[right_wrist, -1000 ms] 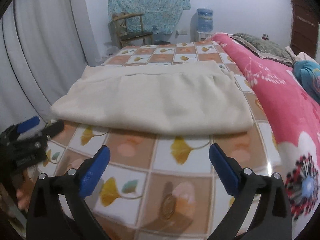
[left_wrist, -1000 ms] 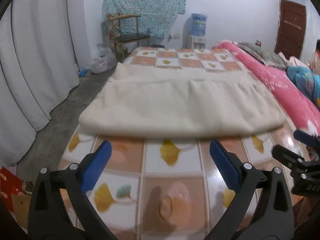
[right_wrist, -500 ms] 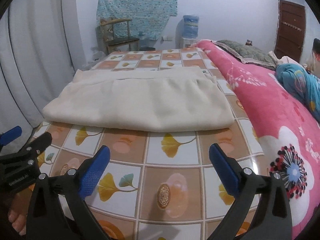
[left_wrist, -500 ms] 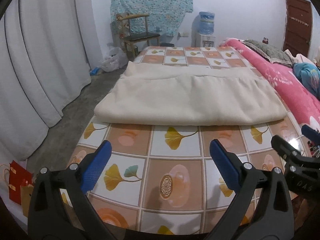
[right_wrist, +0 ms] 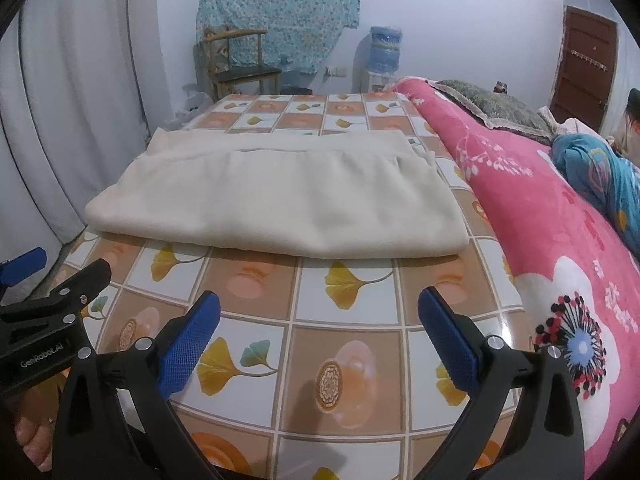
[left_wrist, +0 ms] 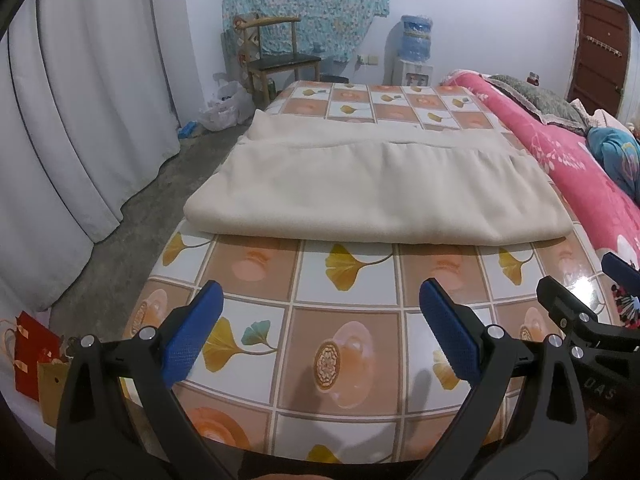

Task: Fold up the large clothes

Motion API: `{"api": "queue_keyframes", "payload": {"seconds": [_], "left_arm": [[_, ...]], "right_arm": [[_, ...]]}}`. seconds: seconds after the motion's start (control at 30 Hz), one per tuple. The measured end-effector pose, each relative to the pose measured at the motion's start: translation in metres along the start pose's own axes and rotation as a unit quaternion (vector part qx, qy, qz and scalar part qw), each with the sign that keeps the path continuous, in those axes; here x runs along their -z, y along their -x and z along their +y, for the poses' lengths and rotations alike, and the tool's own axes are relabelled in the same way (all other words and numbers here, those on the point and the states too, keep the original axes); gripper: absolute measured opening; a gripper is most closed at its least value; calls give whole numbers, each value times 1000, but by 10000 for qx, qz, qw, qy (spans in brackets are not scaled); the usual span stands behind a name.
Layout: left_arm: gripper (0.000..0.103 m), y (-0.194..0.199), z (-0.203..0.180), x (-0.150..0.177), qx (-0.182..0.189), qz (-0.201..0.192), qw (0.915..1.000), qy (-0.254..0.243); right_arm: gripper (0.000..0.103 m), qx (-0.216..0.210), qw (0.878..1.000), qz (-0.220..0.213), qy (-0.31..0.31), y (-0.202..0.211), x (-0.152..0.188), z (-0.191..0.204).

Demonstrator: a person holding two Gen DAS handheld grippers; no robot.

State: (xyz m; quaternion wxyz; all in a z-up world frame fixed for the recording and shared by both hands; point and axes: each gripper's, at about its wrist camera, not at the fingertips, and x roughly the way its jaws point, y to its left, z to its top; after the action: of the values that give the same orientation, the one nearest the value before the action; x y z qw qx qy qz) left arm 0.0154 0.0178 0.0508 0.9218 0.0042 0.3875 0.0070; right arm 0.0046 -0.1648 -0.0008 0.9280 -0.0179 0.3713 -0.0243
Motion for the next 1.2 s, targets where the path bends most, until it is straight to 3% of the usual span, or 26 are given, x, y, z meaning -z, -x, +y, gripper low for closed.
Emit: {"api": "queue_keyframes", "payload": {"seconds": [1.2], "left_arm": [[95, -5, -8, 4, 211, 123, 9997, -50]], "right_arm": [[96, 90, 9999, 108, 3, 0, 3, -2]]}}
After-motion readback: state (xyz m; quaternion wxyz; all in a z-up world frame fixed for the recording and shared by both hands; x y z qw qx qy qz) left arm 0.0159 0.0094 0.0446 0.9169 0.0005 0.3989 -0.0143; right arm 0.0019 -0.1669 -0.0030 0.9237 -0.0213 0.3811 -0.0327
